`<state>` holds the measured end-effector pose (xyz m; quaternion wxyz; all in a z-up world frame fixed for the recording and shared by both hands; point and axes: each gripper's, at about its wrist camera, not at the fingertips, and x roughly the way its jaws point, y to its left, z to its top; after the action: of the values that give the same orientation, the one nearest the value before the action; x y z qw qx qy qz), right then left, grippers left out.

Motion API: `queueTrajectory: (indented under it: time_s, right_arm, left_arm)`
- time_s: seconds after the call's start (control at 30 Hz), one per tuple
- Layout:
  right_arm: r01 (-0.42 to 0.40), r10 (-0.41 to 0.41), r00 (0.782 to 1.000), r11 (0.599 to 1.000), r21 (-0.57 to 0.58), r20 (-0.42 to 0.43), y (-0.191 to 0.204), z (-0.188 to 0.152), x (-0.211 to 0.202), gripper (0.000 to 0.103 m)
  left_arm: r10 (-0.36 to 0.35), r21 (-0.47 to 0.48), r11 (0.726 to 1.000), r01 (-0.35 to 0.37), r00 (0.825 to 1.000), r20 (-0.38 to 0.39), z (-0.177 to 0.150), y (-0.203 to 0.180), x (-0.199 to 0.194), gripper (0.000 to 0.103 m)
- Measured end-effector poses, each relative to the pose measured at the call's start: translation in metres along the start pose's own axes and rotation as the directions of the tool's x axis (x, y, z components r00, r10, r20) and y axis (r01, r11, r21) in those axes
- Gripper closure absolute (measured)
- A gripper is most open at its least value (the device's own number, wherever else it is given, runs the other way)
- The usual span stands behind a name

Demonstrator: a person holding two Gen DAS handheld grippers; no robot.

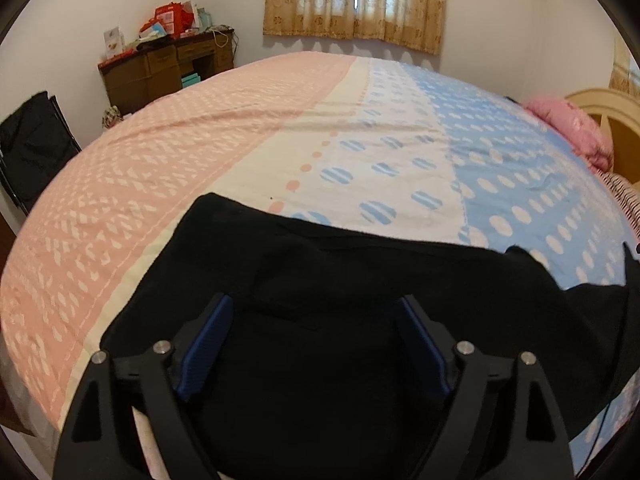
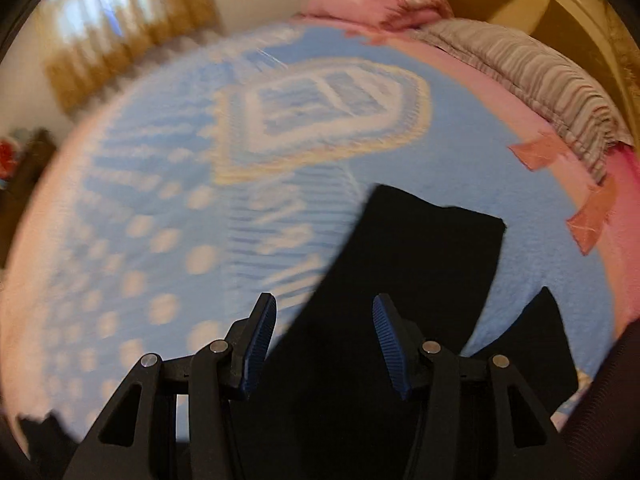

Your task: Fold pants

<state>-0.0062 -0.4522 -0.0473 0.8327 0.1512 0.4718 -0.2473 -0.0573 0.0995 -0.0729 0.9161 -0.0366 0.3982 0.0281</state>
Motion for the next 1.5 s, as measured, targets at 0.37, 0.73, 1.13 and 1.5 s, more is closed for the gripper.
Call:
queueTrajectory:
  time_s: [0.37,0.73,1.13,1.5]
  right_arm:
    - [0.05,-0.046,0.998,0.993,0.109,-0.038,-0.034,0.004,0.019,0.098]
    - [-0.387,0.334,0.918,0.872,0.3,0.214,-0.161,-0.066,-0.059,0.098]
    - [-0.433,0.389,0.901,0.77,0.469,0.193,-0.236,-0.139,-0.042,0.095]
    - [-0.123,0.04,0.97,0.932,0.341,0.24,-0.278,-0.115,-0.116,0.086]
  left_arm:
    - [0.03,0.024,0.999,-0.03,0.999,-0.02,0.001,-0.005,0.003,0.014]
    - [0.027,0.02,0.999,-0.026,0.999,-0.021,0.001,-0.005,0.002,0.014]
    - [0.037,0.041,0.999,-0.036,0.999,-0.029,0.002,-0.006,0.003,0.014]
    - [0.07,0.062,0.996,-0.068,0.997,-0.031,0.008,-0.012,0.008,0.012]
